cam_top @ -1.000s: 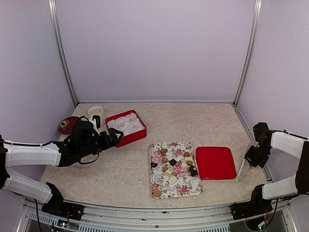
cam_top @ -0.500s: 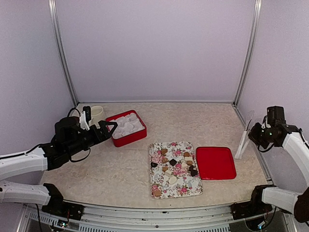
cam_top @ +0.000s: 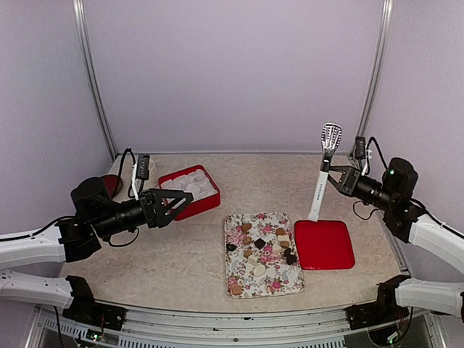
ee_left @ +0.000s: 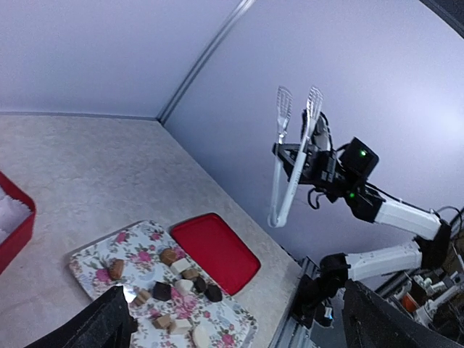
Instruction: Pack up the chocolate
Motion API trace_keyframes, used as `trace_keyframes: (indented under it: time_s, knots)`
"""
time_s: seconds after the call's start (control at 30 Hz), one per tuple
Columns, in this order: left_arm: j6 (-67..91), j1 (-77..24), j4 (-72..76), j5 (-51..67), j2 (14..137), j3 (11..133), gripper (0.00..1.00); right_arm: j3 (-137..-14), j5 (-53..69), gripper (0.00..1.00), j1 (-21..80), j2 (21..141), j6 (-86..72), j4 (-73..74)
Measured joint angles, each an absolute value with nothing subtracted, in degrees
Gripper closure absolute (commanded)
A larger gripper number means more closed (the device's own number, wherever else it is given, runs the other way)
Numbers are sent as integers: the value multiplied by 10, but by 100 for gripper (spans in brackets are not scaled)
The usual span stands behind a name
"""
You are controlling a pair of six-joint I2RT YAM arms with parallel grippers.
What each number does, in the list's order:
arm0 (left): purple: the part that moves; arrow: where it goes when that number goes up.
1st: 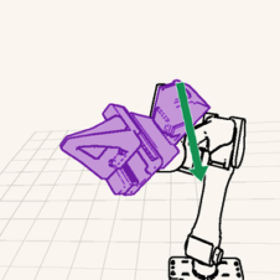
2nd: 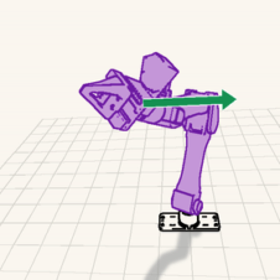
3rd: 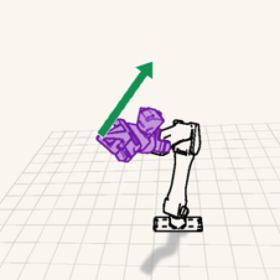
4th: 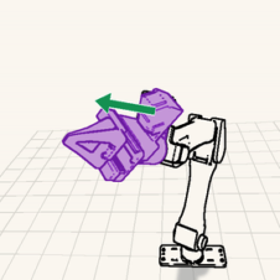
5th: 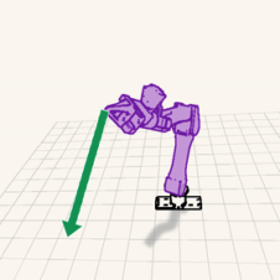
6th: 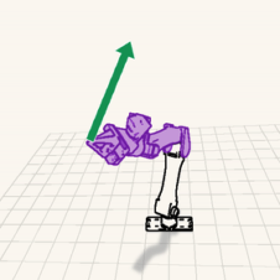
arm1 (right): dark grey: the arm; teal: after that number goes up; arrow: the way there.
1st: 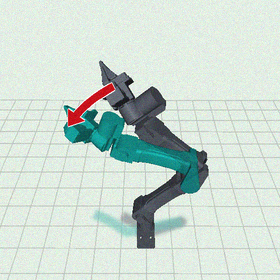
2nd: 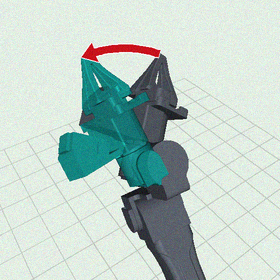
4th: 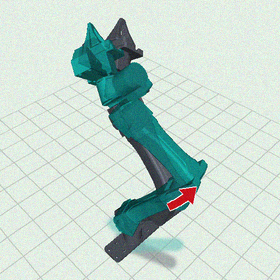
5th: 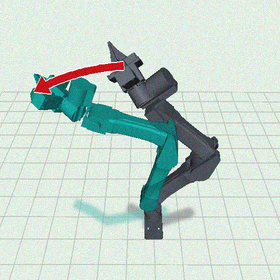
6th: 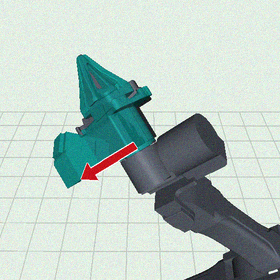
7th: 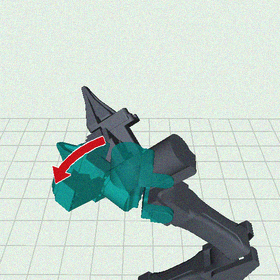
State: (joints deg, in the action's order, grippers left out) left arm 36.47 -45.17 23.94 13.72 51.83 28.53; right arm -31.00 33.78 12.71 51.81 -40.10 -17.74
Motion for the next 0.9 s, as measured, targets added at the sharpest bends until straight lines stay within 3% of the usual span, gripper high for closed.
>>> trace_keyframes:
  time_s: [0.37, 0.73, 0.9]
  knots:
    - [305, -617, 345, 106, 679, 362, 1, -277, 252, 100, 343, 623, -469, -555]
    - [272, -675, 390, 83, 805, 447, 1, -279, 147, 100, 492, 727, -482, -732]
    - [246, -676, 378, 81, 819, 465, 12, -286, 113, 100, 533, 757, -477, -774]
